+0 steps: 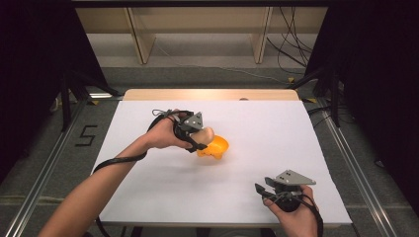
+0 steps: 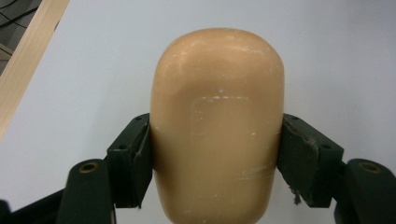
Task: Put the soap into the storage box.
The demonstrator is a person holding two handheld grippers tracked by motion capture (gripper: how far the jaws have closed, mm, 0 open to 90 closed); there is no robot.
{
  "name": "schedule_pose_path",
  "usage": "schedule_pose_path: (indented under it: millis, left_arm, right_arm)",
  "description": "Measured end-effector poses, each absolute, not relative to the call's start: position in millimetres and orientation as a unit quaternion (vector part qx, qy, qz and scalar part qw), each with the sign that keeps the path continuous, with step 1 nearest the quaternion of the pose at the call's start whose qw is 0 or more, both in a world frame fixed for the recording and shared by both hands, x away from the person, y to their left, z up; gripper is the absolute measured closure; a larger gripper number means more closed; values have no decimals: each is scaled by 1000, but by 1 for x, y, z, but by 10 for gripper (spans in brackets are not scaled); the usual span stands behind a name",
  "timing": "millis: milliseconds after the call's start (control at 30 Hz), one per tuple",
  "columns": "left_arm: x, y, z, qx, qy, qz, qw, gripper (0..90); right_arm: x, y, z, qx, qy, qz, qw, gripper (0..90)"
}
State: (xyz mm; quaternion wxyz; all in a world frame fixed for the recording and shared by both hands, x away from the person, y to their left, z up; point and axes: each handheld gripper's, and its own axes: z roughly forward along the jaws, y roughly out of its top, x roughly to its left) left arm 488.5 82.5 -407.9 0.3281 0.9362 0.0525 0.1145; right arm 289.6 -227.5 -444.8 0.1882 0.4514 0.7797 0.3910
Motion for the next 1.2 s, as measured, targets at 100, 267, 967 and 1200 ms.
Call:
schedule_pose_path:
  millis: [100,267,967,1200]
  left_arm:
    - [489,81,-409,933,58,119,335,324]
    - [491,80,-408,934,51,121,332,324]
    - [494,69,-409,931,51,117,342,324]
    - [495,67,-409,929,51,115,348,324]
  right_arm:
    - [289,-227,-444,453,780,389,188,567]
    - [288,-226,-444,458,777,391,183,567]
    - [289,-227,-444,450,783,386,189,566]
    - [289,-227,-444,450,783,385,188,566]
